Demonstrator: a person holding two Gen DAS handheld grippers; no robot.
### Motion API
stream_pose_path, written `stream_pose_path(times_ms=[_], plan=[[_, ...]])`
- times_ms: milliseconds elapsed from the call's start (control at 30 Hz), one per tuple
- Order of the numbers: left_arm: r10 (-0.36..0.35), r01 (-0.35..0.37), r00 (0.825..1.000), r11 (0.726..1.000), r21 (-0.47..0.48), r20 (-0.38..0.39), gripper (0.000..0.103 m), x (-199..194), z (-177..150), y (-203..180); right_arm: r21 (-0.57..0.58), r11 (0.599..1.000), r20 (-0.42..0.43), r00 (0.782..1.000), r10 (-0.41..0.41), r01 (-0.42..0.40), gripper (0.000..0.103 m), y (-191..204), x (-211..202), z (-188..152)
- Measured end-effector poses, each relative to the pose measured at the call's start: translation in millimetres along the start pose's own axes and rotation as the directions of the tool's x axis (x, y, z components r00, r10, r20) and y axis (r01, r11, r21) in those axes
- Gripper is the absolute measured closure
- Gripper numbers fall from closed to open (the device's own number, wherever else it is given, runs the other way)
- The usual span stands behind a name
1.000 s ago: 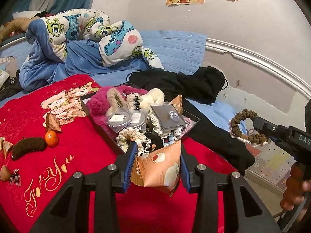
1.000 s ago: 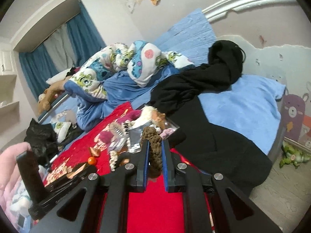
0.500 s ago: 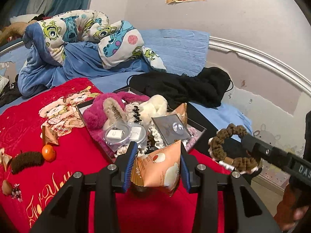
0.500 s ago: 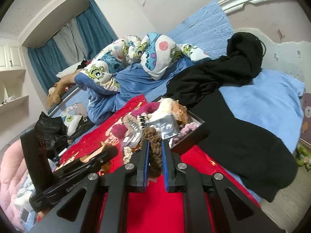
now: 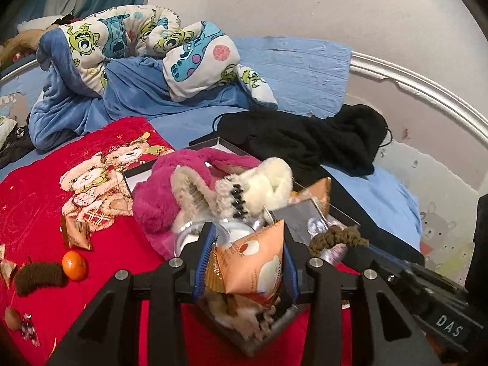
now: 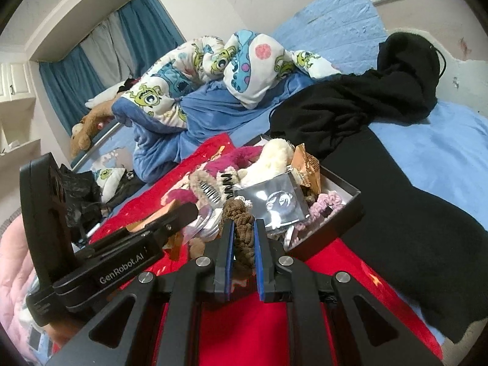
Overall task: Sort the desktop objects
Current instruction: 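Carry the packet with the left tool while the right tool carries the scrunchie toward the tray, then lower the packet and scrunchie into the tray and open both tools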
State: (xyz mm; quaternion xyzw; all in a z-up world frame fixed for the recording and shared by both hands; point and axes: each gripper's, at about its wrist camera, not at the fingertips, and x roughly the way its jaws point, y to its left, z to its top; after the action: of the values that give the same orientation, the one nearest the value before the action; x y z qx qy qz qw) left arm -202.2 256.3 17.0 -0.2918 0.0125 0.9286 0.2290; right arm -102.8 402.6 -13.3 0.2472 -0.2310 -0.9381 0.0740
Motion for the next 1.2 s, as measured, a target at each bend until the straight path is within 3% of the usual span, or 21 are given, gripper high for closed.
stream_pose_path(times_ms=[233,400,767,1200], plan=[[0.062,-0.063,0.997,0.998,-0.012,-0.04,0.061,33.2,15.7,13.7,0.03,0.998,-0.057,0.996,-0.062,0.063,0.091,-12.4,44.3,7.0],[0.048,-0.051,0.998,0.997,-0.062,-0.044,0.061,53.4,32.9,24.0,0.078,0.995,-0.052,0.997,-0.055,0.059,0.091,-17.1,60.9,12.5],[0.019,-0.019,1.0,1.0,-0.011,0.005,0.061,70.5,28.2,14.4,0.133,0.987,0.051,0.993,-0.103,0.095,0.091,-23.2,55.6,23.2],[0.007,-0.007,1.0,1.0,0.003,0.021,0.061,76.6,16.6,7.6,0.056,0.983,0.036,0.984,-0.175,0.173,0.091,-4.0,52.8,13.4]])
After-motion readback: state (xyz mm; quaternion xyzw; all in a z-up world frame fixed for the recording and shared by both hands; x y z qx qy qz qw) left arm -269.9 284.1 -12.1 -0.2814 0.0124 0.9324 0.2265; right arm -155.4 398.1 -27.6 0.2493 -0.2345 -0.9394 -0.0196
